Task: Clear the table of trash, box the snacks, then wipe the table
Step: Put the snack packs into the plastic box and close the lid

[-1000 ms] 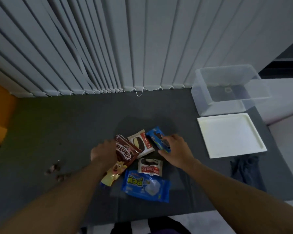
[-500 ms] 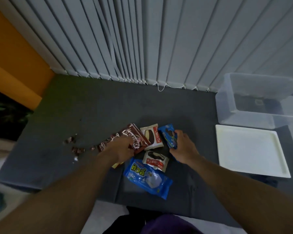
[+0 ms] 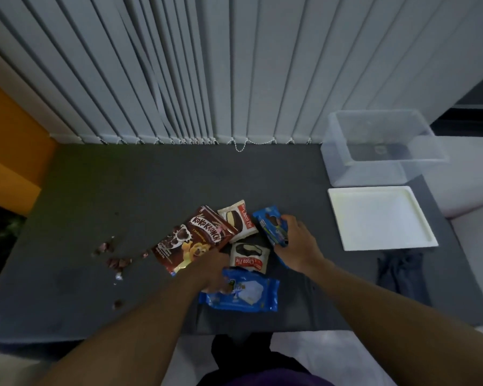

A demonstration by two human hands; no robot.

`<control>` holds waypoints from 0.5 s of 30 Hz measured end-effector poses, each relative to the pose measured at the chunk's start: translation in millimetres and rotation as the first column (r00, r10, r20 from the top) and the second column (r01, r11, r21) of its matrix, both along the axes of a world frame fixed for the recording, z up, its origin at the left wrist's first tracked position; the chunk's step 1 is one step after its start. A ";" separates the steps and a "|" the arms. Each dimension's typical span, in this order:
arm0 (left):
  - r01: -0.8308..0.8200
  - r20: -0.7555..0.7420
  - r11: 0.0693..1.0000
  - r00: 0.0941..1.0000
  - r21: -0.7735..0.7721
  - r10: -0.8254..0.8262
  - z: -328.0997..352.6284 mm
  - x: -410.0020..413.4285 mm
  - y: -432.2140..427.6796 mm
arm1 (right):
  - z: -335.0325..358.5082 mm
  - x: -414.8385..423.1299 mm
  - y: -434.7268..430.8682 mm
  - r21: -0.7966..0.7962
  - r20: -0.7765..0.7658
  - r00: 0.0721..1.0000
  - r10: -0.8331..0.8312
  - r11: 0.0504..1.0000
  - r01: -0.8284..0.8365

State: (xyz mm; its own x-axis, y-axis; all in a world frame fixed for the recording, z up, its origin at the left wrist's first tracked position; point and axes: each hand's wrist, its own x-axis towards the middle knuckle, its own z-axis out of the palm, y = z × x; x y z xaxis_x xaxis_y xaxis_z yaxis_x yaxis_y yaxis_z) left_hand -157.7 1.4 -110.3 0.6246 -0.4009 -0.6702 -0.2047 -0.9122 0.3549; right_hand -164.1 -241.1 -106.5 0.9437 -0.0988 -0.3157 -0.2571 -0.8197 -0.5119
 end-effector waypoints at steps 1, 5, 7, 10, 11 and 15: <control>0.007 -0.010 0.999 1.000 -0.037 -0.008 3.1 -1.3 0.7 | 1.5 -3.7 -1.1 0.003 0.004 1.000 -0.011 1.000 0.011; 0.103 0.006 0.990 0.995 -0.100 -0.103 15.6 -0.3 -0.5 | 9.1 -15.0 -5.8 0.016 0.015 0.998 -0.059 0.998 0.059; 0.098 0.018 0.986 0.995 -0.137 -0.097 23.2 3.1 -4.6 | 13.7 -19.0 -8.1 0.014 0.024 0.996 -0.083 0.996 0.083; 0.005 -0.009 0.972 1.000 -0.235 -0.008 35.1 10.9 -10.2 | 21.2 -23.4 -13.2 0.031 0.067 0.988 -0.137 0.990 0.135; -0.023 -0.015 0.966 1.000 -0.259 0.020 39.1 14.3 -11.5 | 23.6 -24.3 -15.8 0.043 0.083 0.983 -0.166 0.986 0.163; -0.140 0.033 0.923 0.986 -0.358 0.163 52.7 24.3 -20.2 | 32.3 -26.0 -28.4 0.075 0.138 0.962 -0.235 0.971 0.227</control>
State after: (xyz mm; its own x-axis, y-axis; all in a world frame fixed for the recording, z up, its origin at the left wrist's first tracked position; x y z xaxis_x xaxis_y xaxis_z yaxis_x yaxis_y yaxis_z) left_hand -133.3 -18.9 -57.6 0.7318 -0.5018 -0.4612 -0.1054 -0.7519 0.6508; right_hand -190.1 -269.5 -74.2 0.9335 -0.3049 -0.1887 -0.3552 -0.7143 -0.6030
